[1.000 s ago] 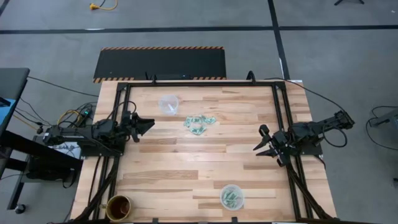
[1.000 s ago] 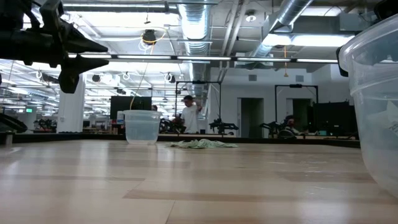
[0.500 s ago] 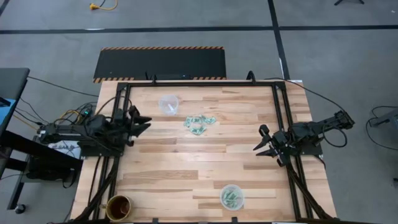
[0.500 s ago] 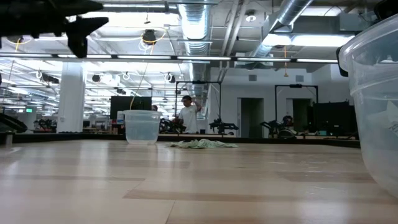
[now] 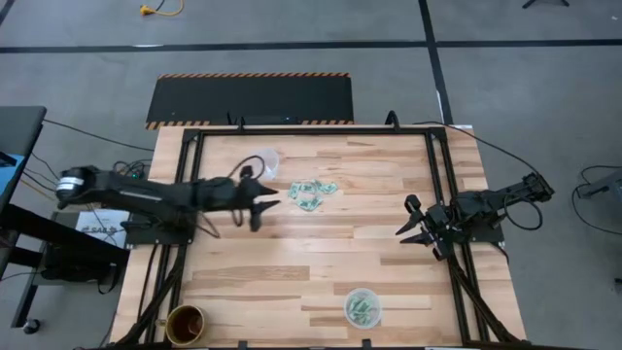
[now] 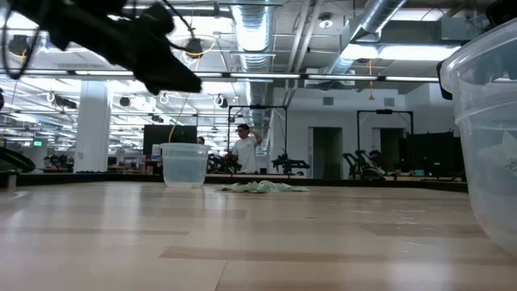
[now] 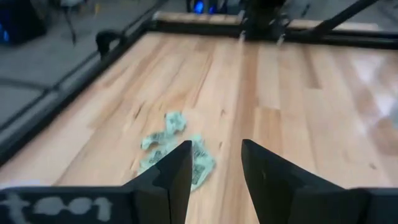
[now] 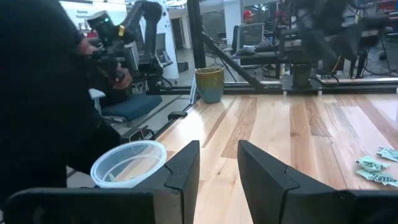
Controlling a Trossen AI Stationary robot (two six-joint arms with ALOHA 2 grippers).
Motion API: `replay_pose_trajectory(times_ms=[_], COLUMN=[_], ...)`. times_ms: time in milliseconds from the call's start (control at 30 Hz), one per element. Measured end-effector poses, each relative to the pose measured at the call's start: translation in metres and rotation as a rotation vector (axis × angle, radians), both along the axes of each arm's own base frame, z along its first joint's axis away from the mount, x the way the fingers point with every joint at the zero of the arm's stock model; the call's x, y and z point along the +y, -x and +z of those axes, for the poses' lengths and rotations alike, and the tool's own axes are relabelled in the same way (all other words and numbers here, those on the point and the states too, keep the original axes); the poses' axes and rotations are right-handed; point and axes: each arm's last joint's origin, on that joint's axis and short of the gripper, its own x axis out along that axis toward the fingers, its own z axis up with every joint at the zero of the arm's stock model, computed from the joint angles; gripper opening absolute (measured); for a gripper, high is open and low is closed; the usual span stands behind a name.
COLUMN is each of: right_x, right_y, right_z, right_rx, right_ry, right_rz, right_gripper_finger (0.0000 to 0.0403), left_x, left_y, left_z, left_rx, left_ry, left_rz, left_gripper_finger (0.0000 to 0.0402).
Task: Pick and place Stevia / Truvia into bins
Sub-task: Put the white stevia packet into the top transparent container
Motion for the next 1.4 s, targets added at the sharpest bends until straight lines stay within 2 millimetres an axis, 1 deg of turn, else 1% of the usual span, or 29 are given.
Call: replay_pose_trajectory(times_ms=[100,267,367,433,533,667,800,933,1133,1300,1400], right_x=[0.000,0.000,0.000,0.000,0.000,0.000,0.000,0.000,0.000,0.000,0.000], right_y=[0.000,0.000,0.000,0.000,0.000,0.000,0.000,0.000,0.000,0.000,0.000], right_z=[0.000,0.000,0.000,0.000,0.000,0.000,0.000,0.000,0.000,0.000,0.000], right_rx=[0.000,0.000,0.000,0.000,0.000,0.000,0.000,0.000,0.000,0.000,0.000], right_ry=[0.000,0.000,0.000,0.000,0.000,0.000,0.000,0.000,0.000,0.000,0.000], right_rz=[0.000,0.000,0.000,0.000,0.001,0.000,0.001,0.000,0.001,0.001,0.000], right_gripper_finger=[0.0102,0.0102,0.0102,0.0102,0.0102,0.0102,0.0102,0.0102,0.0102,0.0102,0.0102], left_x=[0.005,0.012,0.015,0.017,0.022,0.026,0.025,0.019,0.016,0.014,0.009], left_y=[-0.022,-0.053,-0.063,-0.067,-0.070,-0.069,-0.071,-0.074,-0.075,-0.078,-0.079], left_z=[0.000,-0.008,-0.016,-0.020,-0.029,-0.045,-0.060,-0.072,-0.073,-0.072,-0.074], left_rx=[0.027,0.088,0.112,0.122,0.164,0.244,0.291,0.313,0.297,0.266,0.261], left_ry=[0.039,0.100,0.160,0.168,0.181,0.243,0.295,0.270,0.203,0.178,0.159], left_rz=[0.034,0.088,0.110,0.122,0.153,0.214,0.272,0.315,0.377,0.373,0.373], left_gripper_finger=[0.0130,0.0130,0.0130,0.0130,0.0130,0.0130,0.0130,0.0130,0.0130,0.0130,0.0130])
